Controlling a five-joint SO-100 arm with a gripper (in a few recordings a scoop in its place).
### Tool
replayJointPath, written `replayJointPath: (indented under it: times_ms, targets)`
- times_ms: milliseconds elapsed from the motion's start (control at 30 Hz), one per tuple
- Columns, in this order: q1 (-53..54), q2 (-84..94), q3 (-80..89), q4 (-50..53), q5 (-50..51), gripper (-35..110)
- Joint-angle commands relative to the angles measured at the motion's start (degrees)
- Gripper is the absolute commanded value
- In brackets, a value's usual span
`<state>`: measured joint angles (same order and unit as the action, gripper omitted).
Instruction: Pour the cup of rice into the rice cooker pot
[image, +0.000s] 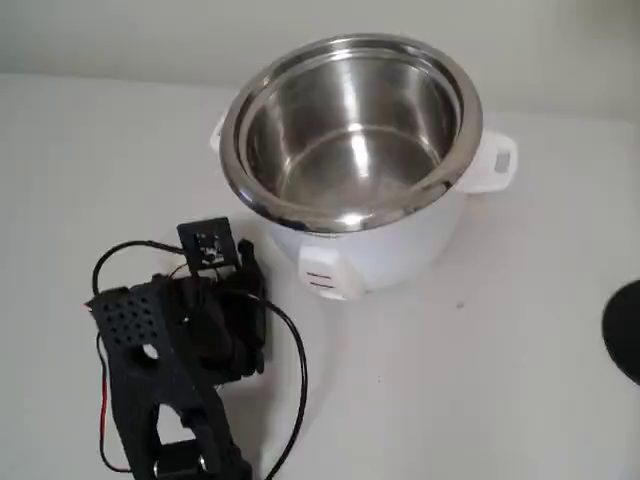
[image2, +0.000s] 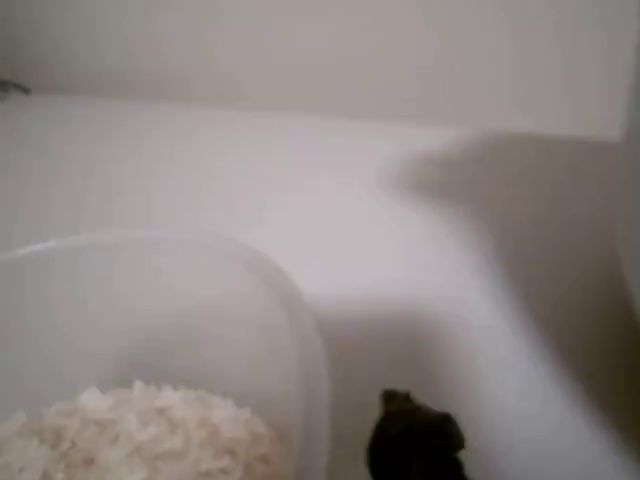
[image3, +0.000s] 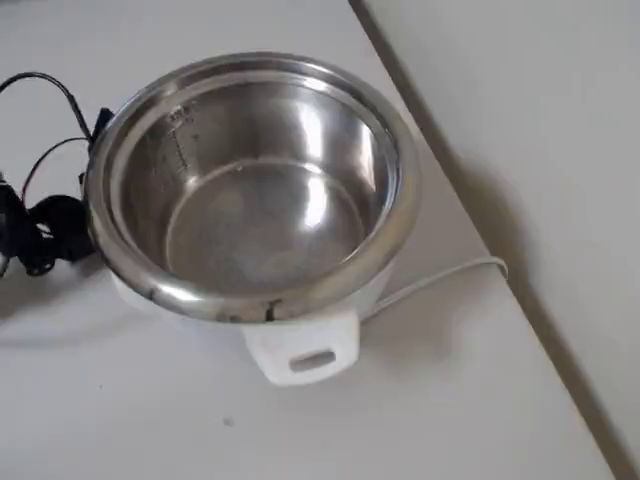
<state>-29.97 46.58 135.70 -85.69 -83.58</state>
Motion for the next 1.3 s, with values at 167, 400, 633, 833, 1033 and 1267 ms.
replayJointPath:
  times_ms: [167, 400, 633, 833, 1033, 1267]
  targets:
    - [-1.1, -5.1, -8.7, -2.7, -2.0, 36]
    - [-1.8, -6.6, -8.8, -3.7, -4.6, 21]
    - [-3.2, 4.9, -3.9, 1.1, -4.7, 18]
    - [-4.0, 19.7, 1.1, 9.8, -4.3, 18]
    - [-5.8, 32.3, 5.6, 15.8, -4.3, 18]
    - [-6.2, 48.8, 8.7, 28.3, -3.9, 18]
